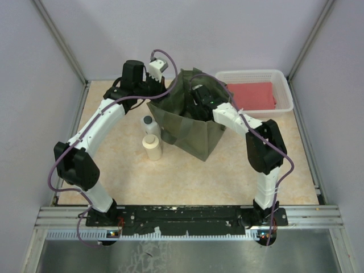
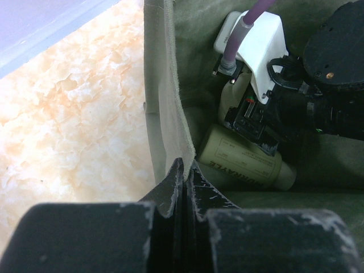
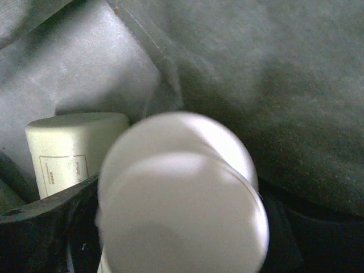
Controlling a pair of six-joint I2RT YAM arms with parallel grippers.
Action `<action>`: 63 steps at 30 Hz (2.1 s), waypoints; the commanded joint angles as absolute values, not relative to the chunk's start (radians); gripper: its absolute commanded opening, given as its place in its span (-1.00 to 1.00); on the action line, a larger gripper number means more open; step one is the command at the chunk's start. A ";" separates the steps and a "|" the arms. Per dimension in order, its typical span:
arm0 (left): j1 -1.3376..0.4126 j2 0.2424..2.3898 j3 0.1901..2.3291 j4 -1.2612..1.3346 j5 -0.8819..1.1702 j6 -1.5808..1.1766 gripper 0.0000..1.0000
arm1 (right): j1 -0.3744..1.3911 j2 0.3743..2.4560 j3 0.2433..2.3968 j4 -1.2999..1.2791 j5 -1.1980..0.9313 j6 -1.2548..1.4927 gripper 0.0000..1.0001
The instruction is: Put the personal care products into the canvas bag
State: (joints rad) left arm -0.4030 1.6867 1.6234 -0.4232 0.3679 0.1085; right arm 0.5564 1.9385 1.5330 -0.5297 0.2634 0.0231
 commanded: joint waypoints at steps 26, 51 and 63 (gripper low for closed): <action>-0.400 1.763 1.724 -0.492 0.356 0.105 -1.00 | 0.775 1.195 1.500 -0.666 0.254 0.030 0.98; -0.400 1.756 1.697 -0.480 0.384 0.081 -1.00 | 1.223 1.512 1.163 -0.224 0.330 0.015 0.99; -0.400 1.743 1.688 -0.479 0.384 0.087 -1.00 | 1.132 1.746 1.364 -0.211 0.187 -0.041 0.99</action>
